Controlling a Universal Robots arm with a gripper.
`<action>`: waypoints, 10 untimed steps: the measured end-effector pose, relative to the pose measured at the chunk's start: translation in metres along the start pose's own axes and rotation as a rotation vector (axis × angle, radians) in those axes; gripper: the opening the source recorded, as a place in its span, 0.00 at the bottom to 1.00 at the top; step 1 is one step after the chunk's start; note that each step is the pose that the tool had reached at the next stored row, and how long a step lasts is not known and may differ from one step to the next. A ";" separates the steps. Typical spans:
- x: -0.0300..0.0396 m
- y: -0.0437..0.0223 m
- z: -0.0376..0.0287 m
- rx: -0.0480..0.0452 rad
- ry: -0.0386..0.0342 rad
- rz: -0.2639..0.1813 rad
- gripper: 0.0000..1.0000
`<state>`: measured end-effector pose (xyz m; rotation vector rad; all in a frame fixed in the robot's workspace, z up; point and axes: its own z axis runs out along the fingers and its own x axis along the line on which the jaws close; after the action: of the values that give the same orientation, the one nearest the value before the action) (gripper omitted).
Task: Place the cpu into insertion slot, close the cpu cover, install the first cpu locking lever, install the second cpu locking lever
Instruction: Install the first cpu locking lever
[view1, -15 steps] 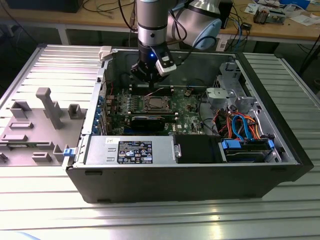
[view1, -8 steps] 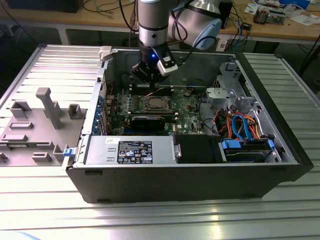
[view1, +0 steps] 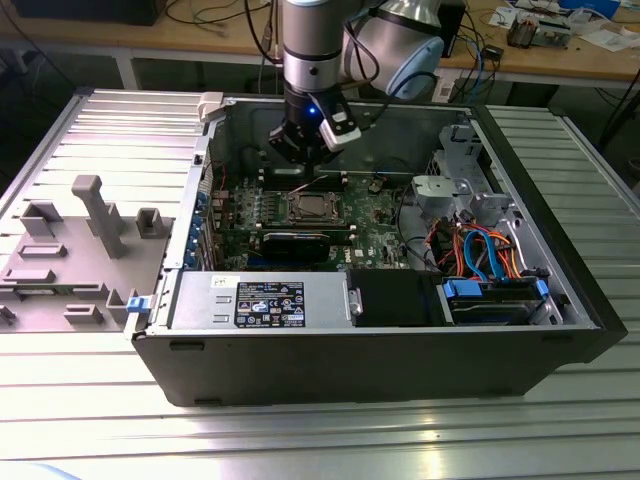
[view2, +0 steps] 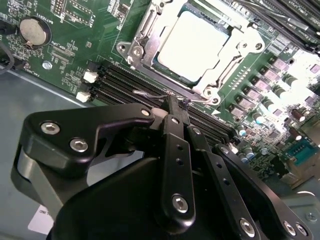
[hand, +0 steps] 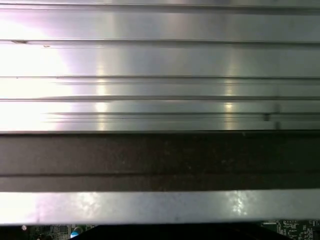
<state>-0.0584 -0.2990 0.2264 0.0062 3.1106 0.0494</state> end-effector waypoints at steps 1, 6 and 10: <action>-0.0006 0.0000 0.0002 0.0007 0.0001 0.000 0.11; -0.0051 0.0004 0.0013 0.0013 0.0001 0.000 0.11; -0.0078 0.0004 0.0025 0.0016 0.0001 0.008 0.11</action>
<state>-0.0505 -0.2986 0.2242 0.0183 3.1108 0.0471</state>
